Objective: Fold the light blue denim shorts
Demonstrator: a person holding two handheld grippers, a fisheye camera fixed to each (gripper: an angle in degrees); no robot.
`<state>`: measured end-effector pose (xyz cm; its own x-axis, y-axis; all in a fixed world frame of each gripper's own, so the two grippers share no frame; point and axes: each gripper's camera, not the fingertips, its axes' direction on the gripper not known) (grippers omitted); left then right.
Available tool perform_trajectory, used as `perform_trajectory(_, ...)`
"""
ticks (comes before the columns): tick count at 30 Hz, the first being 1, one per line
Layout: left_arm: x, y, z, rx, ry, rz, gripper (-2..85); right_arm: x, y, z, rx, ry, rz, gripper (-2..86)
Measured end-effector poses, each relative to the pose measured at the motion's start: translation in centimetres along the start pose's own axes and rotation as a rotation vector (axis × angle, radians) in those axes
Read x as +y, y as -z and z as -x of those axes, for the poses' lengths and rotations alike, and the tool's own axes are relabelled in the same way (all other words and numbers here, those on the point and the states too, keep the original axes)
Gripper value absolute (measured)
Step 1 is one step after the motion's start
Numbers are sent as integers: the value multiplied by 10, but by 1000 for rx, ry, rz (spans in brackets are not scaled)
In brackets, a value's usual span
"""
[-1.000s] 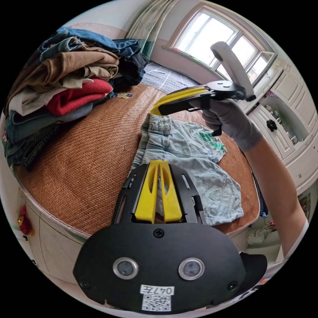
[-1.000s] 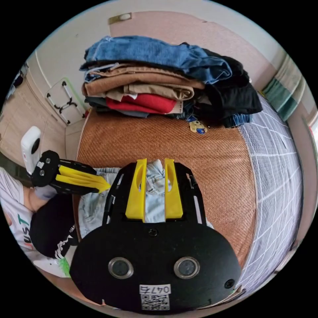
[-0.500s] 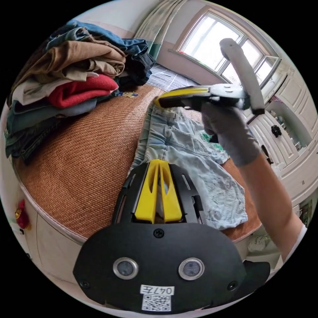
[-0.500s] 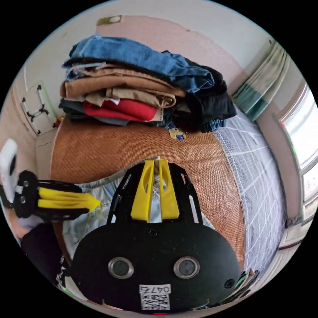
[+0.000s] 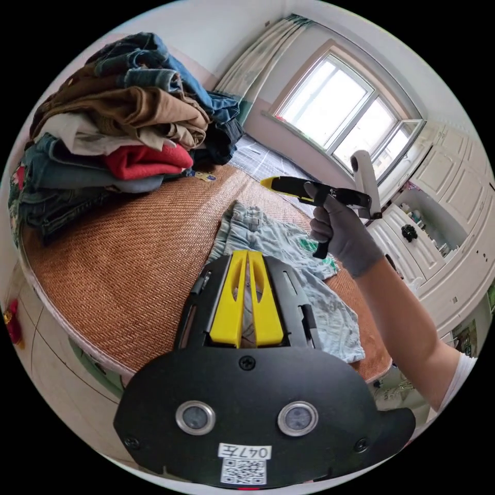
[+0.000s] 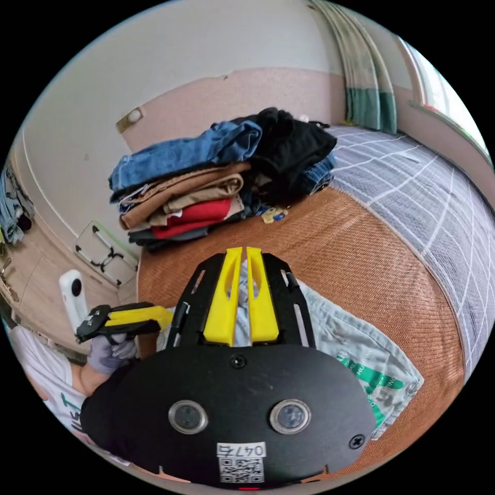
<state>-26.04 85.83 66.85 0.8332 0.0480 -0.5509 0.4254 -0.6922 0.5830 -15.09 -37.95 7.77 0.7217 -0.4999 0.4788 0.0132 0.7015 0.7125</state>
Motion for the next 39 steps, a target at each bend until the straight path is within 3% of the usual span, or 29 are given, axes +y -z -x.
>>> perform_trajectory(3, -8, -18, 0, -48, -3, 122, -10, 6, -21, 8, 27, 43, 144, -11)
perform_trajectory(5, -10, -22, 1, -76, -1, 145, -10, 11, -56, 4, 161, 45, 281, -8)
perform_trajectory(10, -12, -21, -36, -252, -144, 151, -9, 16, -54, -18, 171, -60, 257, -7)
perform_trajectory(13, -17, -1, -26, -218, -120, 108, -8, 20, -31, -20, 134, -60, 305, -7)
perform_trajectory(17, -30, 71, 44, 18, 79, -67, 5, 77, 81, -8, 48, -33, 18, -4)
perform_trajectory(20, -35, 134, 65, 8, 125, -158, 50, 157, 158, 6, 4, -26, -97, 9)
perform_trajectory(25, -31, 187, 81, -53, 65, -59, 96, 325, 232, 26, 70, -118, -73, 38)
perform_trajectory(29, -6, 195, 121, 71, 178, -33, 132, 460, 286, 38, 126, -320, -170, 60)
perform_trajectory(32, -13, 180, 116, 7, 187, 24, 136, 505, 309, 60, 164, -321, -214, 70)
perform_trajectory(39, -49, 159, 103, -61, 131, 91, 133, 510, 347, 101, 242, -152, -219, 66)
